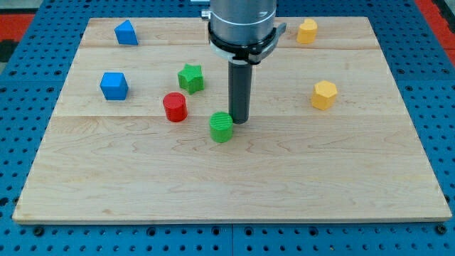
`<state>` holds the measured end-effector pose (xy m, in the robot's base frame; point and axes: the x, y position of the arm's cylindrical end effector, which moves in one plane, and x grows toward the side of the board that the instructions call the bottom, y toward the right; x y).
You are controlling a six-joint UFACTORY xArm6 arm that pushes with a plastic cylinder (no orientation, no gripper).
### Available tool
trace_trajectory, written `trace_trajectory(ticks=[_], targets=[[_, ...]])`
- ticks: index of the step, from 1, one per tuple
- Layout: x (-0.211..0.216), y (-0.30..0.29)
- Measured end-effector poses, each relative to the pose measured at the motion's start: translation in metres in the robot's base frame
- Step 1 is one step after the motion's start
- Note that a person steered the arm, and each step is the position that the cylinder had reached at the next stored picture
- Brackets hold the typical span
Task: Move the green circle slightly to the bottom left side of the board
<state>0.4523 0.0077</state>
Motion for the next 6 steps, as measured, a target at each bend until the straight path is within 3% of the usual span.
trace_trajectory(ticks=[2, 3, 4, 5, 6], targets=[[0.041, -0.074], [0.052, -0.061], [0.068, -0.088], [0.074, -0.166], [0.074, -0.207]])
